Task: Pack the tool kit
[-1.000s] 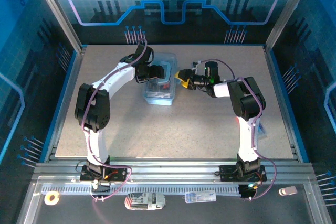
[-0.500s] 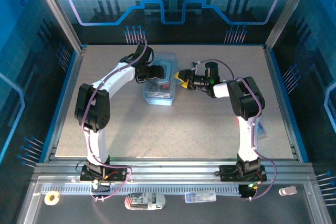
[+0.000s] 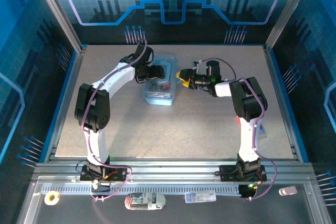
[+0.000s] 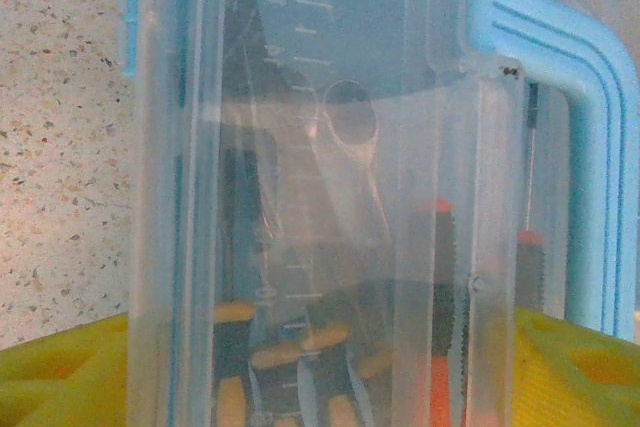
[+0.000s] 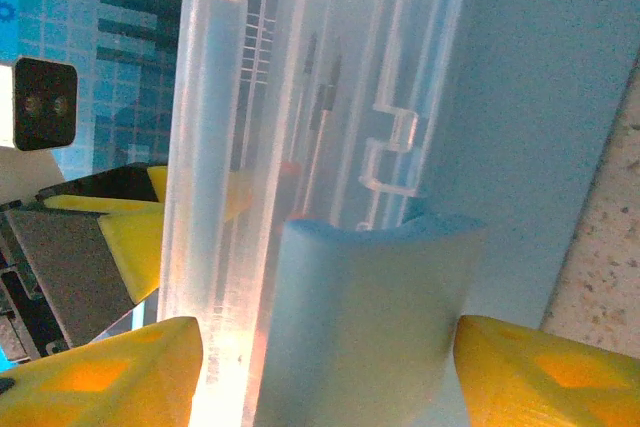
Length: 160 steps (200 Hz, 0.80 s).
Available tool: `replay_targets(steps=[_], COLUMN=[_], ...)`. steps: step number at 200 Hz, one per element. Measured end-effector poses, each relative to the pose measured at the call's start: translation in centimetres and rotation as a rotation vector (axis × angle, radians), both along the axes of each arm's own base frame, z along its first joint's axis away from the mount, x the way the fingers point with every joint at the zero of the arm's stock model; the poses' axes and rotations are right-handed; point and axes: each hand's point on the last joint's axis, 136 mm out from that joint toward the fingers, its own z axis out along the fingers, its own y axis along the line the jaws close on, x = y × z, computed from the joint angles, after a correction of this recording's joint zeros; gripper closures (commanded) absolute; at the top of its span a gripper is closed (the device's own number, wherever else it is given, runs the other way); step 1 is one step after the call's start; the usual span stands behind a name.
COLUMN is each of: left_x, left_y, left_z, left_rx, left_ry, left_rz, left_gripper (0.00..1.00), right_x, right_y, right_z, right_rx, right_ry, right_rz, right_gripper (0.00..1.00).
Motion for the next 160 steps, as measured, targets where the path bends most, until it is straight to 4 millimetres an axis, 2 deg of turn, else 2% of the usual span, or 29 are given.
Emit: replay_targets(steps=[25,59,125,160], left_x=[0.0,0.0,0.0,0.0], left_y=[0.0,0.0,0.0,0.0], left_z=[0.0,0.0,0.0,0.0], left_rx=[0.000,0.000,0.000,0.000], left_ry=[0.000,0.000,0.000,0.000], left_rz=[0.000,0.000,0.000,0.000], left_gripper=[0.48,0.48,0.48,0.48], right_x=[0.1,0.5,0.3,0.5], right_y=[-0.7,-0.9,-0.8,-0.8], right_z=[0.0,1.1,0.6,0.8], right_rx=[0.026,0.058,0.048,0.055], right_ry=[0.016,-0.011,0.015,0.020], right_rz=[-0.023,-0.035,-0.037,-0.051], right_gripper=[0.36,0.38,0.50,0.47])
